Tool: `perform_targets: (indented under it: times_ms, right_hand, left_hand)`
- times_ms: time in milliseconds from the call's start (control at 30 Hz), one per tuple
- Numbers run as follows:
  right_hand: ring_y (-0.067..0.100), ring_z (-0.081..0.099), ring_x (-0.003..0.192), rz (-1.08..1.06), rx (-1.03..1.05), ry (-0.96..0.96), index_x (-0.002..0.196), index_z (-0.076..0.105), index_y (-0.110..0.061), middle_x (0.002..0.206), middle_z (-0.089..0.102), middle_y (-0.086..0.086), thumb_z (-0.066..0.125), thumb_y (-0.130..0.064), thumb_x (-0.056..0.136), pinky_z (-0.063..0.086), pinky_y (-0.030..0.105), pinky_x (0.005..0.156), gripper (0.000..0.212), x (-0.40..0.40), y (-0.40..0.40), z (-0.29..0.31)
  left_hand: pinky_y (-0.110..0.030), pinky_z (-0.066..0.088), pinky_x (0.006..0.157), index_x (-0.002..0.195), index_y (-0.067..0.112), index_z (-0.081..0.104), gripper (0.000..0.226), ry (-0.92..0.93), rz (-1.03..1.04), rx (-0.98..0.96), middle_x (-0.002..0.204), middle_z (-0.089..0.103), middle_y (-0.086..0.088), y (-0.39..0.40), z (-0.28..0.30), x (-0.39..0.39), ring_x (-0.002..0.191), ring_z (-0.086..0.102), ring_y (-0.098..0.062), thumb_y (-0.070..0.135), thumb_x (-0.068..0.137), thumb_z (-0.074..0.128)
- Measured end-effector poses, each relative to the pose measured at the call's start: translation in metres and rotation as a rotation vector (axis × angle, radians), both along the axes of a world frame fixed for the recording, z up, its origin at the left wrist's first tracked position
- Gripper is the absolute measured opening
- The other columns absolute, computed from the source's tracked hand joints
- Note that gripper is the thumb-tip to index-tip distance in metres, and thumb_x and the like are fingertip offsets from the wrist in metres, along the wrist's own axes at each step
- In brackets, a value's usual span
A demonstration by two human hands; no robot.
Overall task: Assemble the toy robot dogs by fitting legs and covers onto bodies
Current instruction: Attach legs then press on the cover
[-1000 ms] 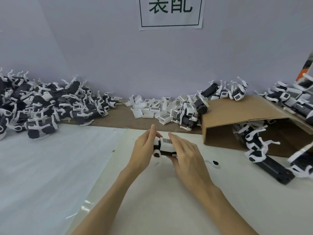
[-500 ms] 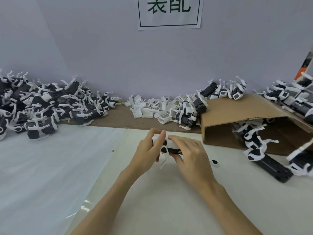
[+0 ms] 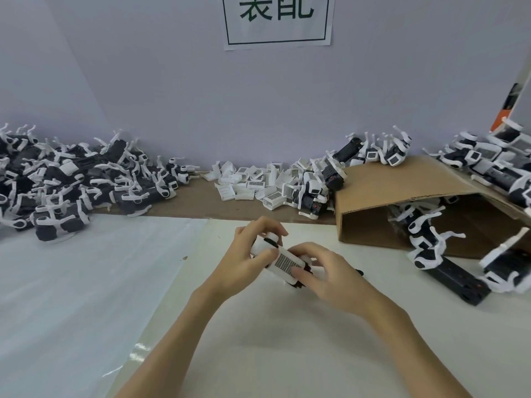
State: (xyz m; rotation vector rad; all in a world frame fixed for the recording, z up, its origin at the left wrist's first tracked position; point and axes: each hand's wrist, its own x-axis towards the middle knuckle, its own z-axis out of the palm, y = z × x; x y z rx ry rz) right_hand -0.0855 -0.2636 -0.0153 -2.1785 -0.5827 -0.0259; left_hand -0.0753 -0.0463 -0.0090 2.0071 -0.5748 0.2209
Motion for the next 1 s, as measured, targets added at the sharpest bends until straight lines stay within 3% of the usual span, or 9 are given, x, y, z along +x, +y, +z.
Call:
perform_targets:
  times_ms: [67, 133, 267, 400, 467, 533, 633, 800, 1000]
  right_hand:
    - [-0.004, 0.058, 0.106, -0.043, -0.047, -0.082, 0.114, 0.062, -0.038, 0.104, 0.065, -0.025, 0.07, -0.024, 0.098, 0.045, 0.014, 0.087, 0.023, 0.0, 0.002, -0.003]
    - [0.002, 0.052, 0.108, -0.09, -0.093, -0.235, 0.118, 0.062, -0.031, 0.109, 0.062, -0.023, 0.072, -0.025, 0.098, 0.043, 0.023, 0.092, 0.024, 0.0, 0.006, -0.006]
    - [0.008, 0.051, 0.108, -0.105, -0.132, -0.347, 0.119, 0.065, -0.024, 0.112, 0.061, -0.017, 0.075, -0.027, 0.096, 0.042, 0.037, 0.098, 0.025, 0.0, 0.007, -0.006]
    - [0.007, 0.054, 0.11, -0.11, -0.139, -0.364, 0.121, 0.069, -0.025, 0.114, 0.064, -0.017, 0.078, -0.023, 0.093, 0.043, 0.043, 0.1, 0.029, 0.003, 0.0, -0.003]
    - [0.005, 0.052, 0.125, -0.096, -0.033, -0.38, 0.133, 0.065, -0.026, 0.13, 0.061, -0.016, 0.076, -0.022, 0.095, 0.043, 0.041, 0.109, 0.04, 0.001, 0.003, -0.002]
    - [0.004, 0.041, 0.142, -0.079, 0.017, -0.378, 0.149, 0.051, -0.031, 0.151, 0.047, -0.016, 0.076, -0.031, 0.094, 0.037, 0.032, 0.117, 0.06, -0.003, 0.008, 0.0]
    - [0.011, 0.048, 0.136, -0.169, -0.077, -0.441, 0.145, 0.054, -0.029, 0.147, 0.049, -0.012, 0.083, -0.033, 0.087, 0.048, 0.035, 0.108, 0.064, -0.006, 0.018, -0.003]
    - [0.017, 0.064, 0.105, -0.346, -0.096, -0.357, 0.132, 0.063, -0.029, 0.12, 0.068, -0.012, 0.077, -0.044, 0.09, 0.053, 0.037, 0.088, 0.047, -0.004, 0.012, -0.008]
    - [0.008, 0.065, 0.094, -0.367, -0.058, -0.219, 0.13, 0.063, -0.041, 0.106, 0.071, -0.02, 0.076, -0.05, 0.089, 0.056, 0.033, 0.08, 0.043, 0.0, 0.002, -0.007]
  left_hand:
    - [-0.042, 0.033, 0.112, 0.119, 0.034, 0.065, 0.024, -0.2, 0.046, 0.138, 0.118, 0.065, 0.018, 0.003, -0.001, 0.002, 0.125, 0.052, -0.004, 0.038, 0.095, 0.067]
    - [-0.045, 0.027, 0.118, 0.123, 0.03, 0.067, 0.036, -0.371, 0.067, 0.331, 0.127, 0.064, 0.021, 0.011, -0.002, 0.006, 0.132, 0.055, -0.004, 0.05, 0.095, 0.075]
    - [-0.047, 0.033, 0.113, 0.112, 0.027, 0.067, 0.039, -0.45, 0.073, 0.47, 0.119, 0.064, 0.021, 0.018, -0.005, 0.015, 0.124, 0.057, -0.003, 0.059, 0.093, 0.076]
    - [-0.038, 0.032, 0.107, 0.101, 0.022, 0.064, 0.036, -0.44, 0.073, 0.386, 0.102, 0.06, 0.02, 0.009, -0.006, 0.013, 0.108, 0.056, -0.007, 0.055, 0.093, 0.075]
    - [-0.031, 0.031, 0.104, 0.098, 0.023, 0.065, 0.038, -0.364, 0.12, 0.319, 0.094, 0.062, 0.018, 0.007, -0.005, 0.012, 0.103, 0.055, -0.003, 0.061, 0.091, 0.071]
    - [-0.029, 0.038, 0.091, 0.089, 0.025, 0.066, 0.041, -0.074, 0.129, 0.117, 0.08, 0.062, 0.014, 0.005, 0.0, 0.008, 0.089, 0.056, 0.0, 0.065, 0.088, 0.066]
    - [-0.031, 0.041, 0.073, 0.079, 0.021, 0.068, 0.044, 0.263, 0.069, -0.106, 0.071, 0.061, 0.008, 0.003, 0.003, 0.009, 0.07, 0.056, -0.011, 0.063, 0.09, 0.064]
    - [-0.021, 0.055, 0.084, 0.12, 0.03, 0.068, 0.053, 0.268, 0.028, -0.129, 0.109, 0.076, 0.01, 0.006, 0.003, 0.008, 0.1, 0.072, -0.011, 0.071, 0.086, 0.063]
    - [-0.039, 0.06, 0.092, 0.113, 0.024, 0.074, 0.037, 0.222, 0.065, -0.188, 0.107, 0.079, 0.004, -0.004, 0.001, 0.006, 0.094, 0.076, -0.02, 0.049, 0.087, 0.079]
